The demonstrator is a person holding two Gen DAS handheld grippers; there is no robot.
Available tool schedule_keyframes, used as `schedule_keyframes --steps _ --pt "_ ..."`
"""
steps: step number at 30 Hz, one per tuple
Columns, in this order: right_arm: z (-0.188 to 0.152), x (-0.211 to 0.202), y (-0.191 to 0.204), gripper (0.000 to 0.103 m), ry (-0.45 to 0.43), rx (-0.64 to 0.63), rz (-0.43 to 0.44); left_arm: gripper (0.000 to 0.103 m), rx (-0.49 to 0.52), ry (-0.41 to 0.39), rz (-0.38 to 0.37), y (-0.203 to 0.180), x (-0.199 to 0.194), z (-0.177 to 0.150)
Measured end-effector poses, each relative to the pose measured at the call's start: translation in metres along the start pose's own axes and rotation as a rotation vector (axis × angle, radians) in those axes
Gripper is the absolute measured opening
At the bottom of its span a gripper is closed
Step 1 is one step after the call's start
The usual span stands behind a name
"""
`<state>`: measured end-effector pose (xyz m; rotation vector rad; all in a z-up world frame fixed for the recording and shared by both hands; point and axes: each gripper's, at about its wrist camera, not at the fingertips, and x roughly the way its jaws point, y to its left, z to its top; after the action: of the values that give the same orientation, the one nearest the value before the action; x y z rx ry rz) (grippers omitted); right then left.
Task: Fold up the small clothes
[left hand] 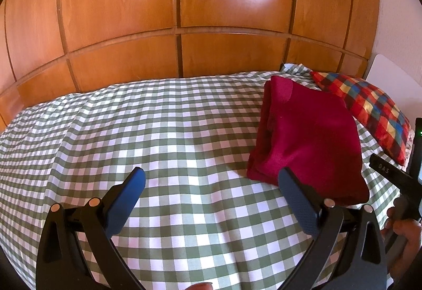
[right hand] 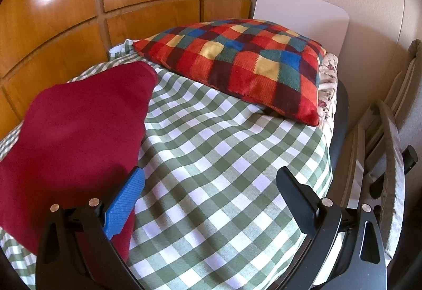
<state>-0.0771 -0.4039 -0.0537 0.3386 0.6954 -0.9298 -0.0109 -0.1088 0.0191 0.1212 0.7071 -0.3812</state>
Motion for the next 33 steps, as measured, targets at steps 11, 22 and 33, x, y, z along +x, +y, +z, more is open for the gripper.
schedule_keyframes --steps 11,22,33 --pt "0.005 -0.005 0.005 0.099 -0.011 -0.015 0.01 0.1 -0.003 0.002 0.001 0.002 -0.001 -0.002" --pt "0.007 -0.016 0.011 0.099 -0.047 -0.035 0.012 0.101 -0.007 -0.012 0.008 0.001 -0.005 0.001" --pt "0.0 -0.026 0.021 0.099 -0.052 -0.062 0.043 0.101 -0.002 -0.02 0.013 -0.002 -0.004 0.003"
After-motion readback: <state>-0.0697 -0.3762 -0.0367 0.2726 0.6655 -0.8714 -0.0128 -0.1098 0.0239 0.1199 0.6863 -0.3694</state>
